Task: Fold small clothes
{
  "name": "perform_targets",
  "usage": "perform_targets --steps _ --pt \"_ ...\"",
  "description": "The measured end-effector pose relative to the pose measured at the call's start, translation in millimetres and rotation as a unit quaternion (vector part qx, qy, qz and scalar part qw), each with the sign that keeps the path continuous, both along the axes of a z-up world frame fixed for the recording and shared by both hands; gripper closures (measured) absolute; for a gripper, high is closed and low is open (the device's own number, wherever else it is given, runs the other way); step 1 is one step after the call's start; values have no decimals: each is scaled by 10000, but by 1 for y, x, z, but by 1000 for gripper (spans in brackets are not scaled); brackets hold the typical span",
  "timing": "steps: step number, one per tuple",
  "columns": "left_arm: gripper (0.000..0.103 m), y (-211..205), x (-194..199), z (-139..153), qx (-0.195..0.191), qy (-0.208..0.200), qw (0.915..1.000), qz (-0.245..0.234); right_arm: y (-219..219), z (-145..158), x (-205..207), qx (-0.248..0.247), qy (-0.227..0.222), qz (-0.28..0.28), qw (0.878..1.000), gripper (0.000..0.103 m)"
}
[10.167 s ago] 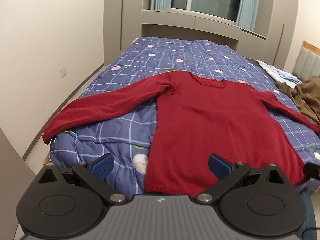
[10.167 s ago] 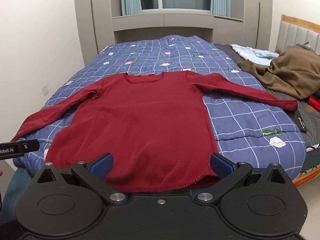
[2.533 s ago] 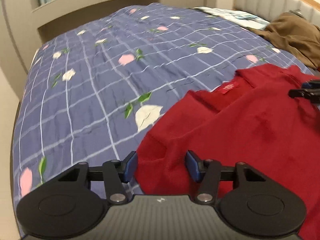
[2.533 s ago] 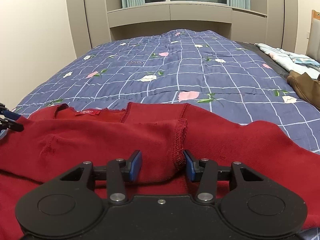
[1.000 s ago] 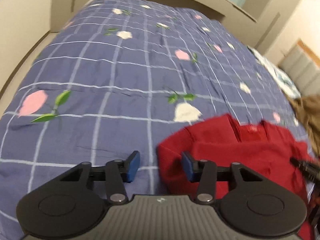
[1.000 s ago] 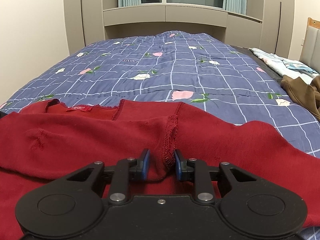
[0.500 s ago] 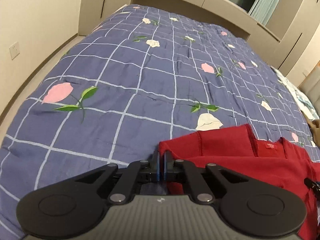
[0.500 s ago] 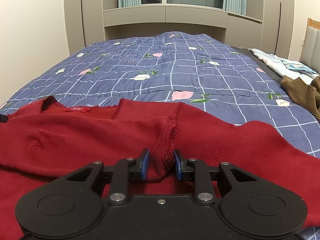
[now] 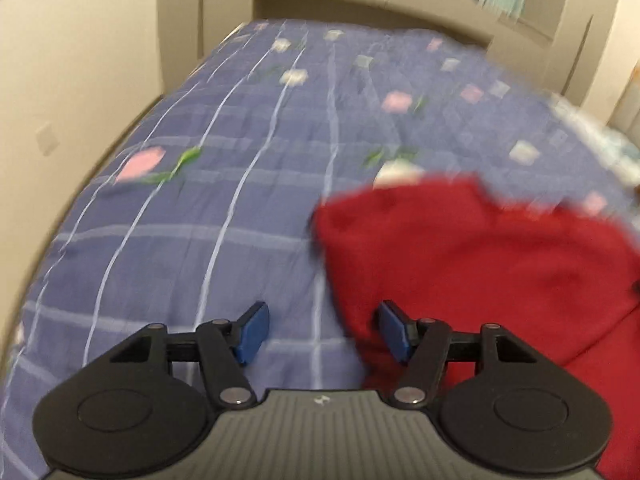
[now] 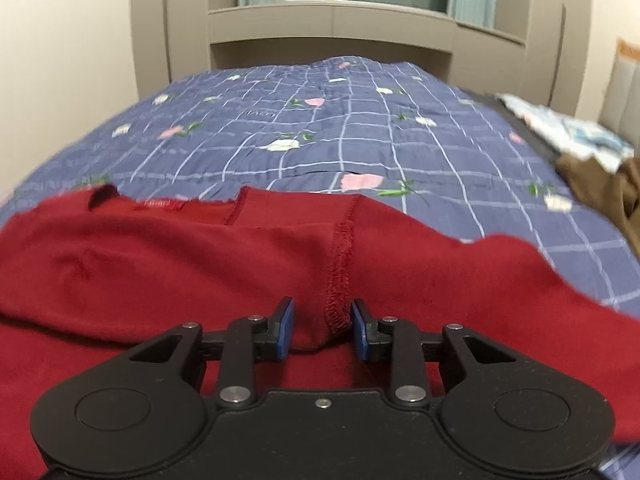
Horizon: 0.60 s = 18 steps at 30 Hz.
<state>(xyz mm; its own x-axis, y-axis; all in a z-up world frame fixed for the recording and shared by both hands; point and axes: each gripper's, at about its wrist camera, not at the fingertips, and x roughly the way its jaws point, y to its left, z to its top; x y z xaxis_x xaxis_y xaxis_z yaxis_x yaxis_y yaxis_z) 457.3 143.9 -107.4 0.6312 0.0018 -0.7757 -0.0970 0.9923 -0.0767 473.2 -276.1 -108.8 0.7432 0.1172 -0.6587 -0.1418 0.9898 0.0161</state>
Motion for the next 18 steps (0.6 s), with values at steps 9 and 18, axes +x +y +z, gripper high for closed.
perform_targets --steps 9,18 --pt "7 -13 -19 26 -177 -215 9985 474 -63 28 -60 693 -476 -691 9941 23" --pt "1 -99 -51 52 -85 -842 9961 244 -184 24 -129 933 -637 -2827 9525 7"
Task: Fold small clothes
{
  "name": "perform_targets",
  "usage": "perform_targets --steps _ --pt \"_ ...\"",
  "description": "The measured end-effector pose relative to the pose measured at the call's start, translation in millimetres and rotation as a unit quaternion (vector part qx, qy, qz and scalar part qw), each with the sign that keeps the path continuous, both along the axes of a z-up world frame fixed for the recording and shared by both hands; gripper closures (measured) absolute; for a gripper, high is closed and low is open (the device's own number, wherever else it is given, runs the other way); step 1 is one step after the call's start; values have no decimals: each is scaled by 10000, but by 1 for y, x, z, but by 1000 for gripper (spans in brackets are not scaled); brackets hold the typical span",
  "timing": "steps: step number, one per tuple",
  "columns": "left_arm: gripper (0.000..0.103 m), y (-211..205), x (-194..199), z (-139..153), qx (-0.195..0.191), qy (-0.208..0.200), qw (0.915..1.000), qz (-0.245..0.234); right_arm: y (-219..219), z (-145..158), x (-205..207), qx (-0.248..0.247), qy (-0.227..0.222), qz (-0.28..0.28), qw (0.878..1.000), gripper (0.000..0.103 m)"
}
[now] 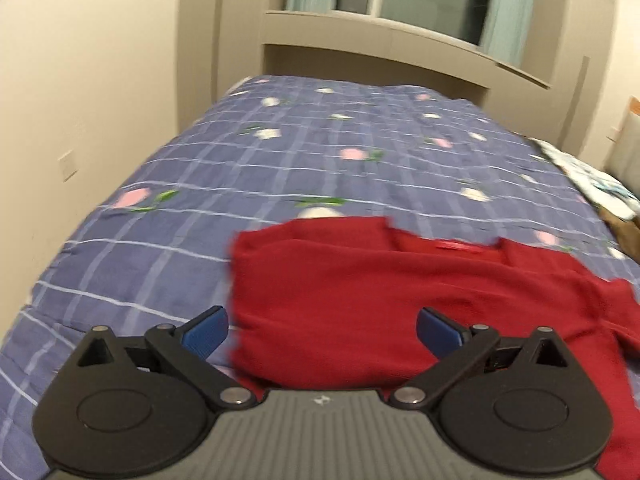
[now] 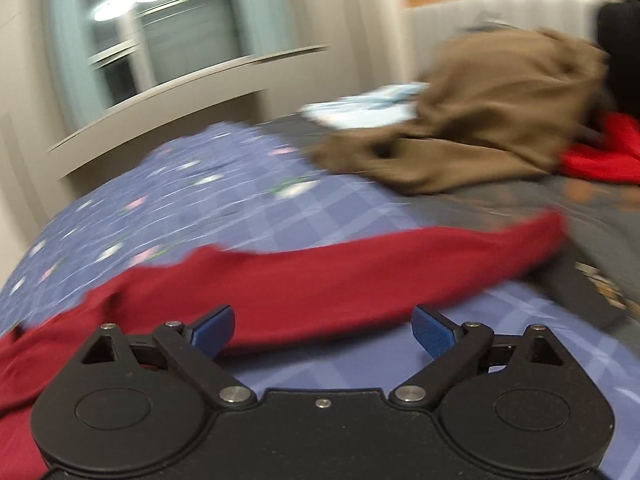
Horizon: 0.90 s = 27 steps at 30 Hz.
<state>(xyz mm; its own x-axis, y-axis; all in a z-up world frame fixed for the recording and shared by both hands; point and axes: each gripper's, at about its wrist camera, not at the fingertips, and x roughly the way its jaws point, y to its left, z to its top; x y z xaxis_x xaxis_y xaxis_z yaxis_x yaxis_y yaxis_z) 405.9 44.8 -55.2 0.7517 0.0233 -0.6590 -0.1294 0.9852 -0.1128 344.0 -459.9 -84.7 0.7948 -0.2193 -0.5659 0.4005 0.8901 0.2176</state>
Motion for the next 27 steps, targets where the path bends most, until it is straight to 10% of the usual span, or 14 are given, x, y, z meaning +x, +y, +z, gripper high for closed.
perform_targets --steps 13,22,27 --pt "1 -152 5 3 -59 41 9910 -1334 -127 -28 28 1089 380 -1893 9751 29" --pt "1 -197 60 -4 46 289 9883 -1499 -138 -35 46 1420 525 -2394 9590 90" --pt "1 -197 86 -16 130 685 9861 -1506 -134 -22 33 1410 32 -2345 9618 95"
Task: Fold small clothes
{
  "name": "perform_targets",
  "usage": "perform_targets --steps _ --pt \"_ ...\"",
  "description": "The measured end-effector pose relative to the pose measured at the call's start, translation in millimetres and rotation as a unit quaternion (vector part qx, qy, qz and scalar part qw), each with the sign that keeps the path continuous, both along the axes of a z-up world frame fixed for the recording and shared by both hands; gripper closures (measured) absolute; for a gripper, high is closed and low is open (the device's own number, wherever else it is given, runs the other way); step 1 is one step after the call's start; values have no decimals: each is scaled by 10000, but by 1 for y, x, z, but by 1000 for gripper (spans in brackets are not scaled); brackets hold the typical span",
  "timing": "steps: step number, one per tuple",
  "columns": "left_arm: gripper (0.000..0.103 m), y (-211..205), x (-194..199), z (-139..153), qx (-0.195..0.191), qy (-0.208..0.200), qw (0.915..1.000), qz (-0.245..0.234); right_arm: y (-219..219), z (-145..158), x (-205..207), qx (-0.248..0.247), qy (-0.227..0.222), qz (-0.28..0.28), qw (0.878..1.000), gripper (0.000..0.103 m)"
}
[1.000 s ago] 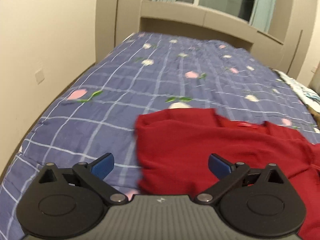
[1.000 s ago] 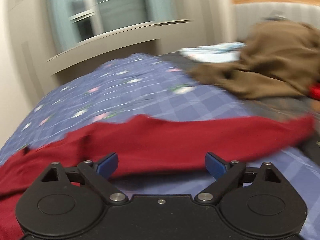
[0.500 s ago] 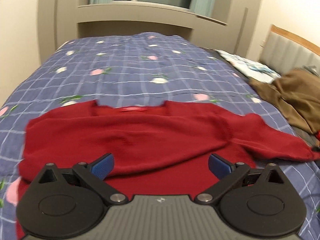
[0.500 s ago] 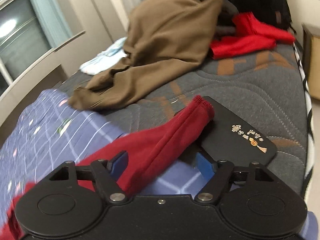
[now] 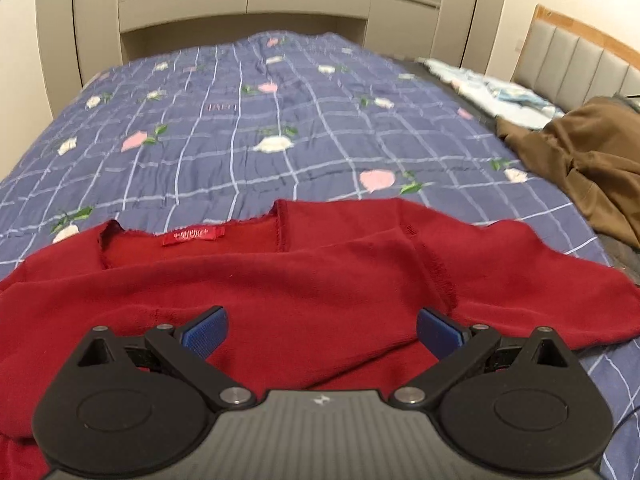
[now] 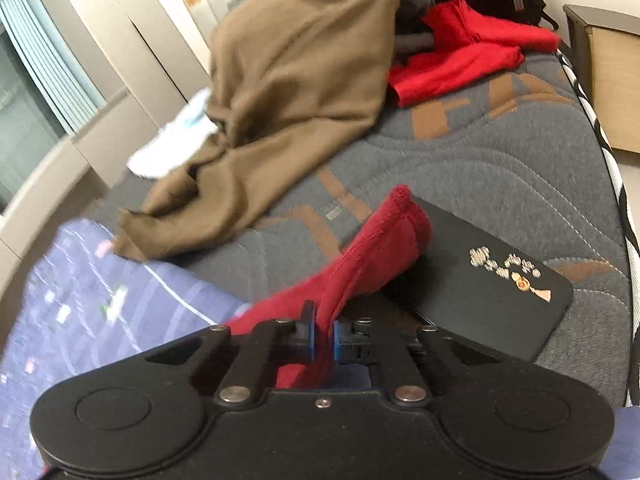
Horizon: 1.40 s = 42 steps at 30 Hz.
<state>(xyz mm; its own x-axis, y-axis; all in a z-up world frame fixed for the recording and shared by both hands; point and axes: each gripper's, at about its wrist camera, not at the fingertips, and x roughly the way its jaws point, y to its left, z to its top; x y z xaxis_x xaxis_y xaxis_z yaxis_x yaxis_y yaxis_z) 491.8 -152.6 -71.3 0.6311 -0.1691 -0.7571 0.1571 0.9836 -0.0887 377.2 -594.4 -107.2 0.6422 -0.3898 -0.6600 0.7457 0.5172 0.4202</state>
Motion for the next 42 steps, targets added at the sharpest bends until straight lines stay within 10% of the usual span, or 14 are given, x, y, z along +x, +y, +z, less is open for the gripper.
perform_targets --steps 7,12,22,35,38,42 --pt "1 35 1 20 -814 -80 9966 73 39 51 2 -1043 -669 712 9897 96" --pt "1 67 2 45 -1644 -261 9859 183 99 93 27 -2035 -975 1681 9596 96" --pt "1 150 -6 70 -2809 -637 9555 646 278 117 78 -3337 -1167 4061 8427 96" --pt "1 220 -16 22 -2708 -221 9510 1479 471 27 68 -3939 96 6476 6522 96" --pt "1 224 -16 12 -2695 -81 9514 1487 478 14 54 -3971 170 6648 6325 84" --pt "1 223 -14 3 -2648 86 9543 1384 466 20 33 -3716 -36 6754 6370 60"
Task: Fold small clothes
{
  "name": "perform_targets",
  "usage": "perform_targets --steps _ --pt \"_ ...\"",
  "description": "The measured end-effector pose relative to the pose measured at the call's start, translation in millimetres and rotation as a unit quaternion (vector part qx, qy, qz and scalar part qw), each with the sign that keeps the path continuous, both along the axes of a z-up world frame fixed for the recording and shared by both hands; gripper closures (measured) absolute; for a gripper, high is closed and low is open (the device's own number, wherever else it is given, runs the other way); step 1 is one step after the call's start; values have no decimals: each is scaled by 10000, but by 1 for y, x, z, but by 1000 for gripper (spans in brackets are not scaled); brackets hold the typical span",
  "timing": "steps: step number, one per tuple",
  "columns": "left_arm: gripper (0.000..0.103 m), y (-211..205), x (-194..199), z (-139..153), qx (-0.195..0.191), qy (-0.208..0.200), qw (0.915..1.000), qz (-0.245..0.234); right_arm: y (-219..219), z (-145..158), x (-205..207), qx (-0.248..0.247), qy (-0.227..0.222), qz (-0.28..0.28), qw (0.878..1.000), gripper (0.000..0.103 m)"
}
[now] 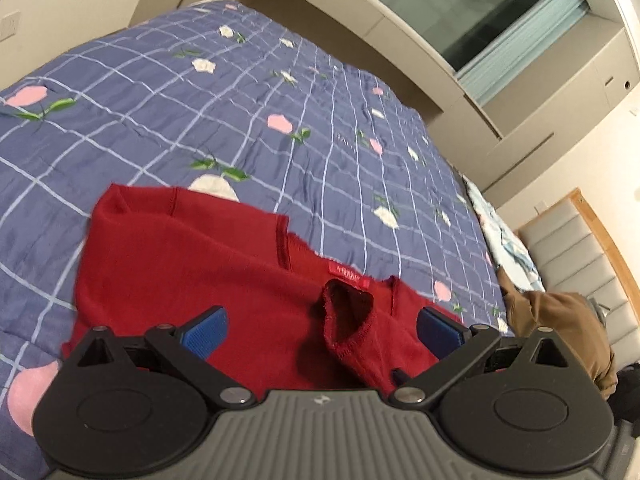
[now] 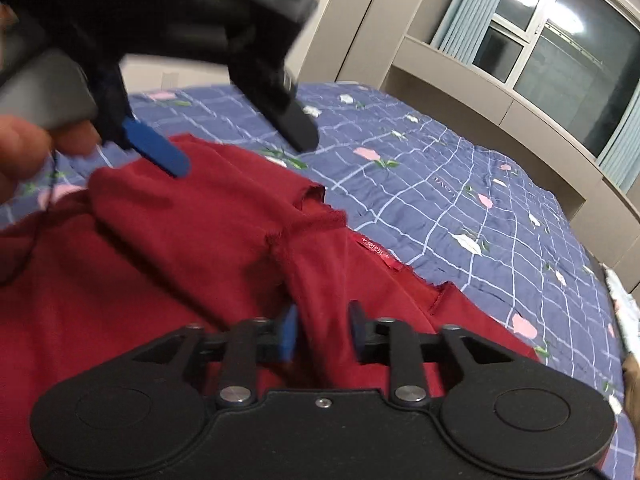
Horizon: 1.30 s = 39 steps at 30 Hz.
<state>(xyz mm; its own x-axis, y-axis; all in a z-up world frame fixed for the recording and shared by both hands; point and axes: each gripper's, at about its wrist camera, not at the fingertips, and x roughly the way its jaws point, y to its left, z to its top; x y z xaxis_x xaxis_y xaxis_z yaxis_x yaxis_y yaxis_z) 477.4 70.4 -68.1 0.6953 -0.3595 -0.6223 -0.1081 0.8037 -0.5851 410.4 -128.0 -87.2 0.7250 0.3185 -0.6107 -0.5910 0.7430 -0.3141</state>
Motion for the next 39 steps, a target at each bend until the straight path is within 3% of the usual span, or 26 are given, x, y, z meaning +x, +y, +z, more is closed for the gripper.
perform_targets --steps 2,8,10,13,17,20,27,30,34,39 --pt "1 -4 2 -4 26 89 9999 -81 -14 9 -13 261 -27 -70 9996 41" --pt "1 -26 17 -18 63 353 9984 -444 -66 33 -29 1034 58 -787 9915 30" --pt "7 -34 22 -22 181 450 9978 -453 -84 38 -37 1267 61 -1113 9857 26" --pt "28 -45 31 -26 319 645 9963 -475 -110 43 -52 1557 0 -1600 9748 17" --pt "80 -57 37 -27 441 768 9947 -523 -137 42 -57 1845 26 -2057 9611 16" --pt "94 -62 36 -23 556 684 9948 -511 -153 39 -58 1948 52 -2331 9527 16" --pt "97 -60 8 21 1258 -284 9911 -318 -174 33 -59 2019 38 -2725 9407 16" --pt "97 -46 -1 37 1417 -506 9885 -127 -177 31 -55 2058 47 -2782 9382 16" --pt "97 -23 -11 39 1719 -465 9838 209 -177 28 -53 2078 99 -2814 9368 16" --pt "97 -5 -19 10 1743 -29 9839 402 -176 24 -40 2036 163 -2772 9389 16"
